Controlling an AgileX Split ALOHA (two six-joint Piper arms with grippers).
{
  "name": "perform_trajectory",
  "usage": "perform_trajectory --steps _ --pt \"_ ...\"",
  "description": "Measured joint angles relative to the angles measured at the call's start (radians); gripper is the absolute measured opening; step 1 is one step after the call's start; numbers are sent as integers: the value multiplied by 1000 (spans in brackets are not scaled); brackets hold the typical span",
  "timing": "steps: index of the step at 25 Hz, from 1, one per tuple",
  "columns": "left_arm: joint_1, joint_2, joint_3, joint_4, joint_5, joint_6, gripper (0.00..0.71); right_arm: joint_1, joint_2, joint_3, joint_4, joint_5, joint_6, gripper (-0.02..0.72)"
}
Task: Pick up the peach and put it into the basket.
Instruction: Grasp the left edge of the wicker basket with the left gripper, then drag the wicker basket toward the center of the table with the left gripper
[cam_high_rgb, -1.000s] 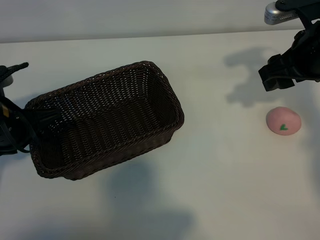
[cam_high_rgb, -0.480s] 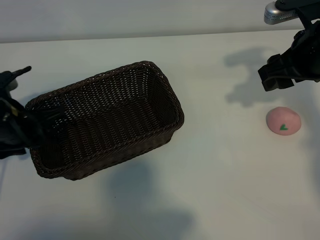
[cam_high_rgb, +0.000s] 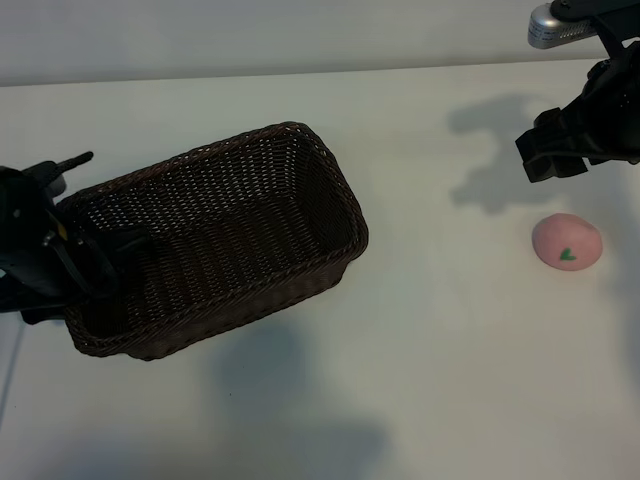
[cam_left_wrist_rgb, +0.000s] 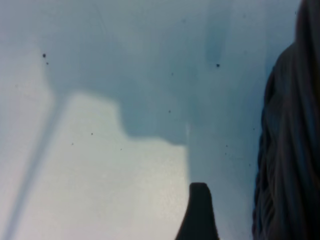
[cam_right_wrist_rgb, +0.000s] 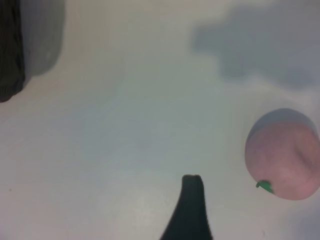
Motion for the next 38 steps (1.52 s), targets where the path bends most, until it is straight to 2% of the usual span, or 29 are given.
perform_trajectory --steps 5,12,19,23,33,38 --pt "0 8 0 0 -18 0 573 0 0 0 0 0 0 595" --pt "2 11 0 0 -25 0 469 0 0 0 0 0 -1 595" --pt "2 52 0 -4 -25 12 451 0 0 0 0 0 -1 595" --pt "2 52 0 -7 -27 12 408 0 0 0 0 0 -1 595" --pt "2 47 0 -11 -37 21 406 0 0 0 0 0 -1 595" --pt "2 -26 2 -29 -58 38 404 0 0 0 0 0 -1 595"
